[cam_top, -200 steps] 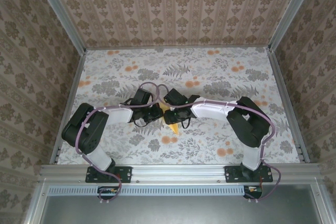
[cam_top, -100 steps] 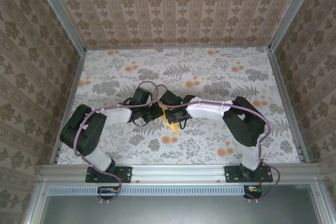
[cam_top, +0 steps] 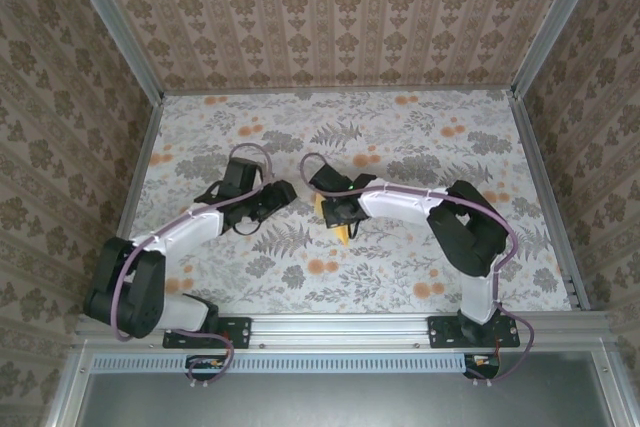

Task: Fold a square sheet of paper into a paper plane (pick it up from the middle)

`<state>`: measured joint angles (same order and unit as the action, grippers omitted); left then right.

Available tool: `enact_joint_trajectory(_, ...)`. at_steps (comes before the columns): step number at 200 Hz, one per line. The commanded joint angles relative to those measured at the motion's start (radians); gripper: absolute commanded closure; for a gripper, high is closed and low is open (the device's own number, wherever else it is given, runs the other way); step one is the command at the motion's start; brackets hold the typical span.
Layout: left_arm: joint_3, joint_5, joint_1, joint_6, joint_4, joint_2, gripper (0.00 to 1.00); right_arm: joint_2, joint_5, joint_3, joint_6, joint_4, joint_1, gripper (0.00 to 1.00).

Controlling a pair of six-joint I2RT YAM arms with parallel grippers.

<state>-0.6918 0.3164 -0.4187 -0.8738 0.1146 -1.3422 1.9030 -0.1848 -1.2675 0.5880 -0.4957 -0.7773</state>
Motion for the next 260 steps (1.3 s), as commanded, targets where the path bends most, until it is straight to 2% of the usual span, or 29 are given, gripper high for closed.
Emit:
enact_joint_trajectory(1, 0.027, -0.045, 0.030, 0.018, 0.084, 0.042, 0.28, 0.000, -0.022, -0.057, -0.064, -0.032, 0.060, 0.92)
enact_joint_trajectory(55, 0.061, -0.064, 0.043, 0.022, 0.094, 0.079, 0.15, 0.133, 0.052, -0.202, -0.162, -0.037, 0.197, 0.91)
enact_joint_trajectory(84, 0.072, -0.068, 0.044, 0.022, 0.092, 0.082, 0.10, 0.188, 0.058, -0.255, -0.177, -0.073, 0.224, 0.89)
enact_joint_trajectory(107, 0.077, -0.075, 0.043, 0.022, 0.093, 0.086, 0.00, 0.211, 0.047, -0.272, -0.168, -0.082, 0.228, 0.86)
enact_joint_trajectory(201, 0.075, -0.079, 0.047, 0.031, 0.106, 0.086, 0.00, 0.281, 0.013, -0.298, -0.140, -0.119, 0.230, 0.75)
enact_joint_trajectory(229, 0.057, -0.085, 0.052, 0.046, 0.125, 0.088, 0.00, 0.246, 0.011, -0.309, -0.135, -0.127, 0.230, 0.73)
enact_joint_trajectory(260, -0.011, -0.129, 0.070, 0.094, 0.192, 0.093, 0.00, 0.171, 0.005, -0.326, -0.119, -0.140, 0.230, 0.65)
